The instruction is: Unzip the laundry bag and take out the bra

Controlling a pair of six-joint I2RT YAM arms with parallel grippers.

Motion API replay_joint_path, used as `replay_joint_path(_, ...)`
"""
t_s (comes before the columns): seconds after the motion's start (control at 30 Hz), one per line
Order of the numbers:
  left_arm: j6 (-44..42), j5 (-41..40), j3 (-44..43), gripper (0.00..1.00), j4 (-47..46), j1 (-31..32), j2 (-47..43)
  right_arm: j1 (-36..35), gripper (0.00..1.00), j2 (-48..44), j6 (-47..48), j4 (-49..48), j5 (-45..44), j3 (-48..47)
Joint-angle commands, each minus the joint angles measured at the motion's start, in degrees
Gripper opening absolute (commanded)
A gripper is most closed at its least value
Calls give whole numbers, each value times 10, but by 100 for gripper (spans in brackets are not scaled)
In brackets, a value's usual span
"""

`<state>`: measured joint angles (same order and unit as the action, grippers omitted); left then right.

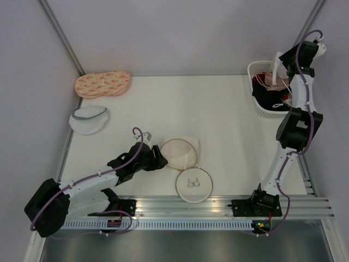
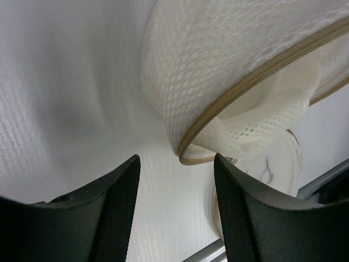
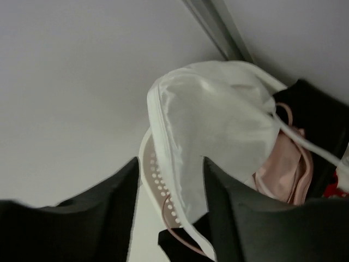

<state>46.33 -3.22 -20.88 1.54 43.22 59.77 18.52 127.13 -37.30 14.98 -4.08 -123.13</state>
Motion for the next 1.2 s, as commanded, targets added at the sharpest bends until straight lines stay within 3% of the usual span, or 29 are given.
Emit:
replay_joint_path(0.0,18,6,6,61,-19,2,-23,-11,66,-10,52,37,36,-32)
replay_joint_path(0.1,21,3,7,61,-2,2,-47,-18,82,-54,56,52,38,-37)
replay_joint_path(0.23,32,-7,10,62,23,1,-93,-35,90,-161,78,121,29,-16)
replay_joint_path(0.43,39,-22,13,65,54,1,-181,-144,88,-419,127,125,-16,238)
replay_joint_path(0.57,47,-30,17,71,88,1,-234,-239,78,-574,88,142,-14,447)
replay_joint_path(0.67,52,-37,15,80,120,-1,-272,-346,67,-679,60,171,-13,555)
replay_joint_path(0.83,53,-57,-1,88,163,0,-326,-498,59,-755,-11,283,-35,640)
replay_joint_path(1.0,57,-80,-22,94,200,0,-352,-706,59,-776,-129,338,-116,741)
replay_joint_path(1.17,54,-96,-49,98,238,0,-366,-904,58,-721,-287,335,-171,826)
